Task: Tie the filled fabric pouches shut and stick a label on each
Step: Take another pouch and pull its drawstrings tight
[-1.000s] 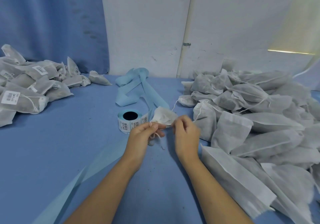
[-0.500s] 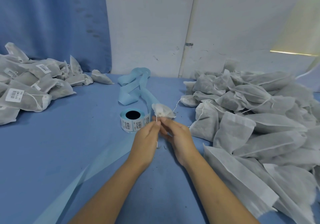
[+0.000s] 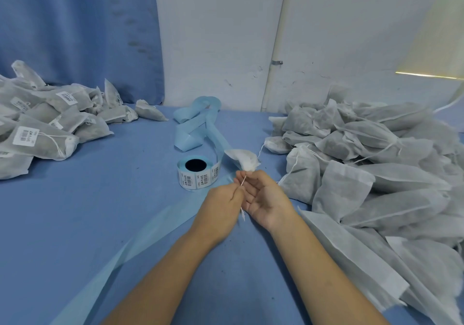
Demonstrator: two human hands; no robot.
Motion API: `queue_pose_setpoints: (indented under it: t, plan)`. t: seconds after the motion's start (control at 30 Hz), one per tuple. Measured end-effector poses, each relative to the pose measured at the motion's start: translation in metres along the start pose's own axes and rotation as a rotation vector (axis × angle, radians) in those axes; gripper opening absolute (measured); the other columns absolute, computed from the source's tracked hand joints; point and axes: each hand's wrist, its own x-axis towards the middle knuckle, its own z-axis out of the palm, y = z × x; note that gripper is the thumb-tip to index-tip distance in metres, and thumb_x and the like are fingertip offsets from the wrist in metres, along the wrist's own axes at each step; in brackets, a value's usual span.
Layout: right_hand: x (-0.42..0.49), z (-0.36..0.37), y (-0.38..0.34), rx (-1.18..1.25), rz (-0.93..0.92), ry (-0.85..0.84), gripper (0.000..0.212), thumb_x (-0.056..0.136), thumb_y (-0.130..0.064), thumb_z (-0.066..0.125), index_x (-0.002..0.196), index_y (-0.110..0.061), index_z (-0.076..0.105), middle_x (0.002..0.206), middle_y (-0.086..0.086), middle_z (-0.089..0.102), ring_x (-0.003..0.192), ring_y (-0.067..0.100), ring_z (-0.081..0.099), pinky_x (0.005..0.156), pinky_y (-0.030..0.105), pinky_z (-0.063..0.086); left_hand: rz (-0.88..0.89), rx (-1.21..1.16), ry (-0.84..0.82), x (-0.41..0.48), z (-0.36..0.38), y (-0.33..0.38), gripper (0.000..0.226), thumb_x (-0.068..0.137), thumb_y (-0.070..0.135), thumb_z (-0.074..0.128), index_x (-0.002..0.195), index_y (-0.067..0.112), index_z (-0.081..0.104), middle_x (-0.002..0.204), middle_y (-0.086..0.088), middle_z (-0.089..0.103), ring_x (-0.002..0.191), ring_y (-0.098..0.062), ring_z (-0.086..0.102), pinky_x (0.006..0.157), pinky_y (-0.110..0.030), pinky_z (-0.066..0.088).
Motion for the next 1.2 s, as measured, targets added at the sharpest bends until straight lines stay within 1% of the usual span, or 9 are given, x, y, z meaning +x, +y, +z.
queue_pose_setpoints:
  t: [0.33,0.47,0.6,0.73,0.8,0.93,1.0,1.07,1.2]
  plan:
    - [0.001,-0.012,-0.009,0.233,0.031,-0.050,0.015,0.095,-0.009,0.050,0.083,-0.008,0.060,0.074,0.003,0.073,0.069,0.015,0.072,0.065,0.029,0.059,0.076,0.247,0.086,-0.005,-0.005,-0.008,0.035,0.102,0.035,0.032,0.080,0.016,0.053,0.070,0.003,0.057,0.072,-0.018,0.054,0.069,-0.036,0.043]
    - [0.005,-0.018,-0.010,0.271,-0.054,0.047,0.021,0.096,-0.006,0.047,0.078,-0.006,0.055,0.049,0.000,0.053,0.046,0.011,0.058,0.058,0.026,0.058,-0.006,0.044,0.345,-0.003,-0.007,-0.007,0.038,0.101,0.034,0.033,0.064,0.024,0.032,0.057,0.007,0.037,0.054,-0.011,0.037,0.054,-0.033,0.030]
    - [0.008,-0.021,-0.010,0.280,-0.073,0.077,0.020,0.097,-0.006,0.046,0.078,-0.006,0.054,0.047,-0.001,0.043,0.048,0.010,0.043,0.053,0.021,0.055,-0.092,-0.227,0.590,0.000,-0.011,-0.008,0.039,0.102,0.034,0.034,0.065,0.024,0.035,0.056,0.008,0.039,0.048,-0.004,0.037,0.052,-0.025,0.030]
    - [0.009,-0.018,-0.007,0.199,-0.079,0.071,0.021,0.099,-0.008,0.045,0.080,-0.007,0.055,0.053,0.000,0.053,0.048,0.010,0.053,0.055,0.023,0.056,0.006,-0.239,0.758,0.001,-0.012,-0.001,0.021,0.099,0.037,0.033,0.081,0.030,0.043,0.078,0.011,0.053,0.072,-0.004,0.048,0.064,-0.024,0.036]
    - [0.008,-0.016,-0.005,0.140,-0.079,0.042,0.020,0.100,-0.009,0.046,0.083,-0.006,0.056,0.073,0.005,0.067,0.069,0.016,0.064,0.067,0.028,0.057,0.072,-0.196,0.782,0.001,-0.010,0.003,0.018,0.097,0.030,0.035,0.088,0.025,0.050,0.090,0.009,0.055,0.085,-0.006,0.049,0.073,-0.018,0.035]
    - [0.006,-0.011,-0.002,-0.051,-0.117,-0.006,0.015,0.099,-0.013,0.049,0.090,-0.008,0.060,0.090,0.006,0.074,0.092,0.015,0.067,0.077,0.021,0.053,-0.032,-0.281,0.576,-0.001,0.001,0.013,0.018,0.099,0.016,0.042,0.094,0.022,0.059,0.093,0.004,0.062,0.073,-0.006,0.056,0.070,-0.017,0.043]
    - [0.006,-0.010,-0.001,-0.101,-0.128,-0.015,0.012,0.098,-0.012,0.053,0.095,-0.005,0.063,0.095,0.007,0.074,0.091,0.014,0.067,0.076,0.019,0.054,-0.207,-0.389,0.376,-0.002,0.008,0.017,0.019,0.098,0.015,0.042,0.092,0.020,0.059,0.086,0.007,0.065,0.055,-0.011,0.059,0.053,-0.019,0.045]
    - [0.004,-0.011,-0.001,-0.144,-0.125,-0.015,0.011,0.095,-0.013,0.057,0.095,-0.005,0.066,0.097,0.006,0.072,0.085,0.012,0.066,0.068,0.019,0.052,-0.353,-0.555,0.187,-0.004,0.016,0.020,0.019,0.099,0.013,0.039,0.092,0.014,0.057,0.080,0.003,0.066,0.049,-0.013,0.061,0.043,-0.020,0.042]
    - [0.002,-0.010,-0.001,-0.258,-0.110,-0.005,0.012,0.091,-0.017,0.061,0.092,-0.009,0.070,0.087,0.003,0.064,0.061,0.009,0.057,0.045,0.018,0.043,-0.399,-0.751,0.013,-0.005,0.022,0.025,0.018,0.101,0.011,0.038,0.098,0.004,0.054,0.078,-0.008,0.061,0.055,-0.011,0.064,0.053,-0.021,0.054]
